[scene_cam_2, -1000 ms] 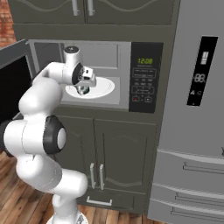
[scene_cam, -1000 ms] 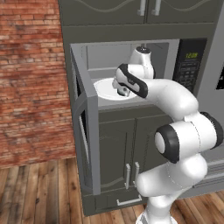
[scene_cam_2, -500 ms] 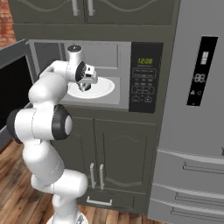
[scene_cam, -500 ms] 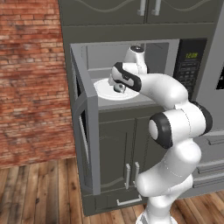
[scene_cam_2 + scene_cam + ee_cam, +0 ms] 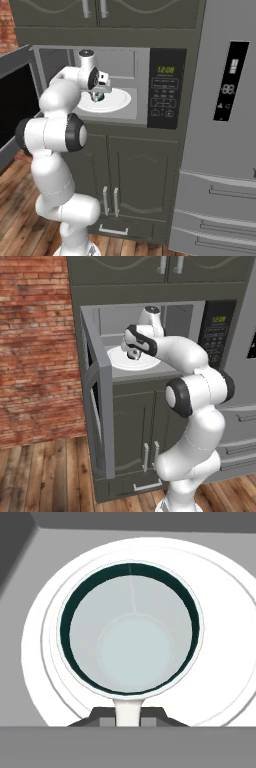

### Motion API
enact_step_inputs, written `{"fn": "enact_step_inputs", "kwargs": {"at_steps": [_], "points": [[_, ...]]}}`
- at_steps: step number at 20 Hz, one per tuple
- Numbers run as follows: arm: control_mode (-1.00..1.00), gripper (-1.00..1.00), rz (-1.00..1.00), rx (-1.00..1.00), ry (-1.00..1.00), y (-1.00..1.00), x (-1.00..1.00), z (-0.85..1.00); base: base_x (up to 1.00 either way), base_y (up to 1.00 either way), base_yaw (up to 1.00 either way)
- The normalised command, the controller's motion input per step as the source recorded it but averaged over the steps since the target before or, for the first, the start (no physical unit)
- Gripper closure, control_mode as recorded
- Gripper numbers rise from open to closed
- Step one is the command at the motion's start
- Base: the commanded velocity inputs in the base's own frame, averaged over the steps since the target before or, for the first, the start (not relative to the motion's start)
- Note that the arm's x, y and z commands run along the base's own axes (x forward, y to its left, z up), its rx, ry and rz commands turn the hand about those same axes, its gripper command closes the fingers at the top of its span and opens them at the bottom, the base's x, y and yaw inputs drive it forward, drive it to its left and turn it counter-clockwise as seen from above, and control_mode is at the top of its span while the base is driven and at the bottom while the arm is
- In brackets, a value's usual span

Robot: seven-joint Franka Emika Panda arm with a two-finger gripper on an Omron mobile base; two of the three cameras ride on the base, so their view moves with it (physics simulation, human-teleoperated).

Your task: Pick the mug from the counter and place it inside the microwave. Then close the microwave.

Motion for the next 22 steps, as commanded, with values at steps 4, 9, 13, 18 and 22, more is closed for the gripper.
{"fn": "enact_step_inputs", "kwargs": {"at_steps": [4, 9, 13, 18, 22], "points": [[-1.0, 1.0, 0.0, 0.0, 0.0, 0.0, 0.06, -0.2, 0.0, 0.0, 0.0], [-1.0, 1.0, 0.0, 0.0, 0.0, 0.0, 0.04, -0.34, 0.0, 0.0, 0.0], [-1.0, 1.0, 0.0, 0.0, 0.0, 0.0, 0.04, -0.13, 0.0, 0.0, 0.0], [-1.0, 1.0, 0.0, 0.0, 0.0, 0.0, 0.0, 0.0, 0.0, 0.0, 0.0], [-1.0, -1.0, 0.0, 0.0, 0.0, 0.0, 0.0, 0.0, 0.0, 0.0, 0.0]]}}
